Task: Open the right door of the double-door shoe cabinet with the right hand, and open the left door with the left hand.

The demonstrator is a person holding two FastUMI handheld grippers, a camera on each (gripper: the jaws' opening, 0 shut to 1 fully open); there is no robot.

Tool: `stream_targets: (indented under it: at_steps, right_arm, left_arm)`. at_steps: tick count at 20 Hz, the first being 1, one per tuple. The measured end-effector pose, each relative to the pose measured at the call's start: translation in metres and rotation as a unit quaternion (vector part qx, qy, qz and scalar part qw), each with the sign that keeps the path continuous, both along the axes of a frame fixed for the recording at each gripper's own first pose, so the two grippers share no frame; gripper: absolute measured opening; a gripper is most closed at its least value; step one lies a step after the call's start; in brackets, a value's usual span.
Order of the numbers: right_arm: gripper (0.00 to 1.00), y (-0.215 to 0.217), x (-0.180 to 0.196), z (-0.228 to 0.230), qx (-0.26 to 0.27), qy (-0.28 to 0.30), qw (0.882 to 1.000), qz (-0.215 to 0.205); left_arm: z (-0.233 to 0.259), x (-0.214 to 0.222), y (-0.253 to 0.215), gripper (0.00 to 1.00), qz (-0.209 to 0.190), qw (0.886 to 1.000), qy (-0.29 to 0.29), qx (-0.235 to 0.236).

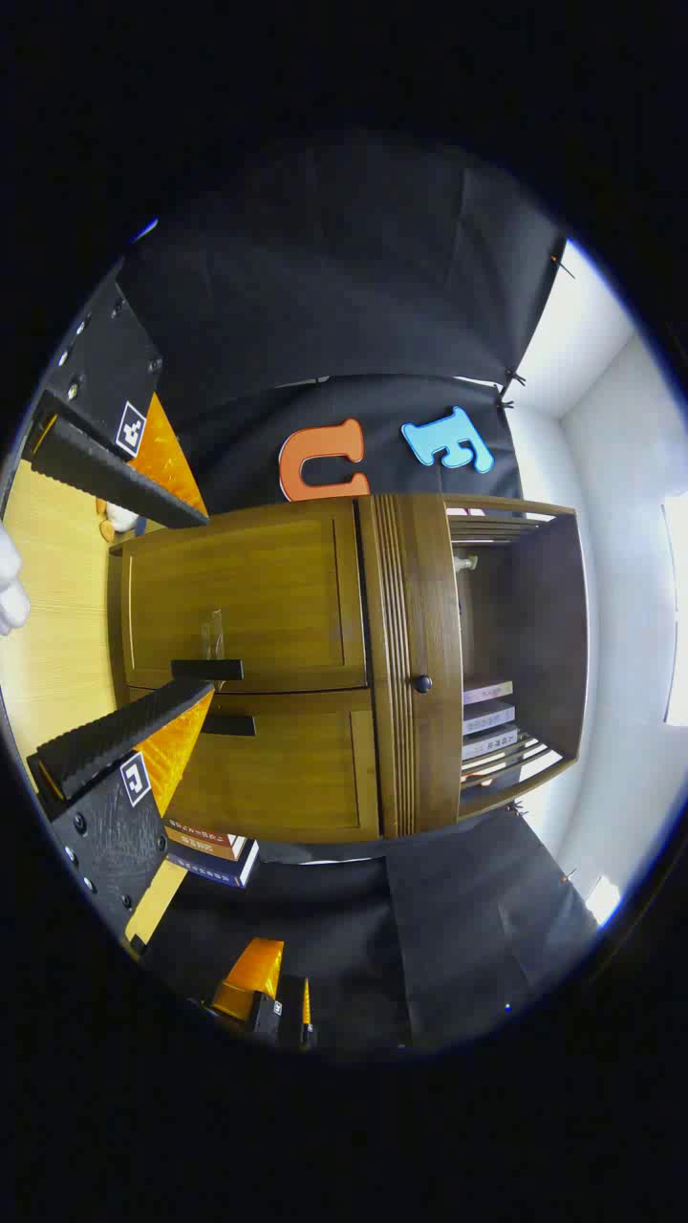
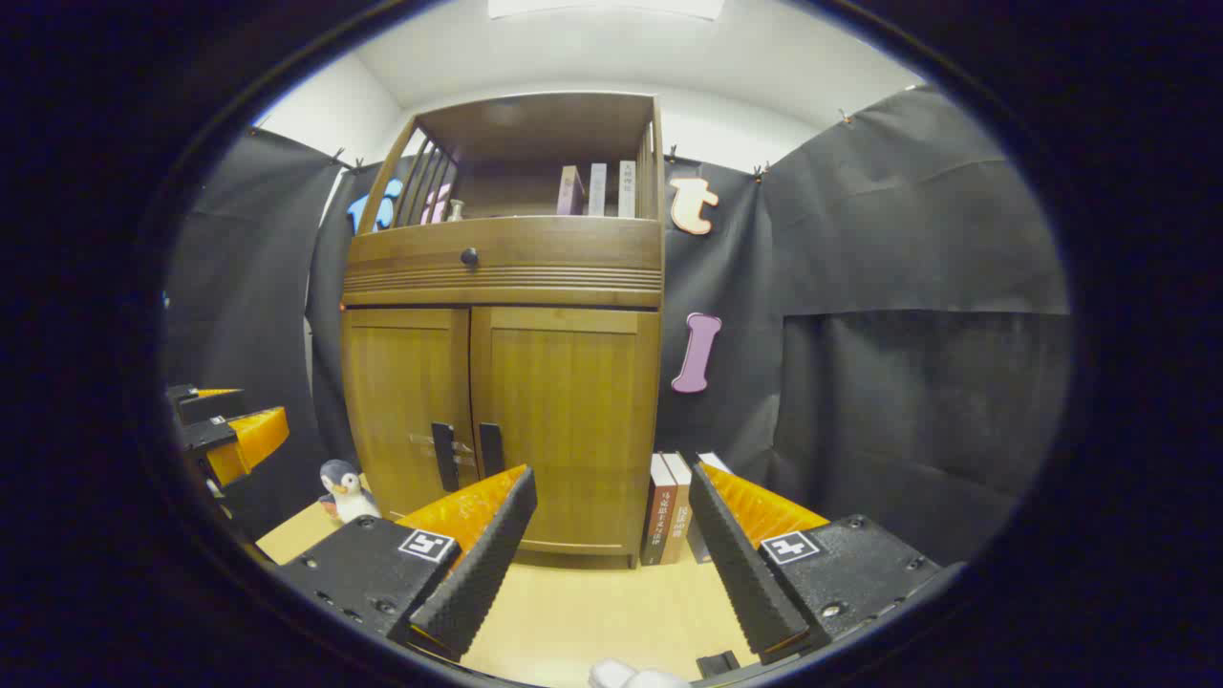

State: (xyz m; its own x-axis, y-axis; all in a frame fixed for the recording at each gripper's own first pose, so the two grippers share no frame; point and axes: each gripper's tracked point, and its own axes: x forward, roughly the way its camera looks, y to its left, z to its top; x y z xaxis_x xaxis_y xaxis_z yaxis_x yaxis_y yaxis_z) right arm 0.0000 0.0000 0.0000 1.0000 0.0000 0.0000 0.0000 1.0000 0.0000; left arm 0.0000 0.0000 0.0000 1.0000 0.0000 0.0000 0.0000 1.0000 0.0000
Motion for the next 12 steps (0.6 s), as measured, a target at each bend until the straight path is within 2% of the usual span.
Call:
stream_targets:
  at_steps: [12]
  right_arm:
    - [1.00, 0.018, 0.020, -0.001, 0.001, 0.003, 1.000, 0.005]
  left_arm:
    - [-0.011, 0.018, 0.011, 0.96, 0.001, 1.000, 0.013, -0.001]
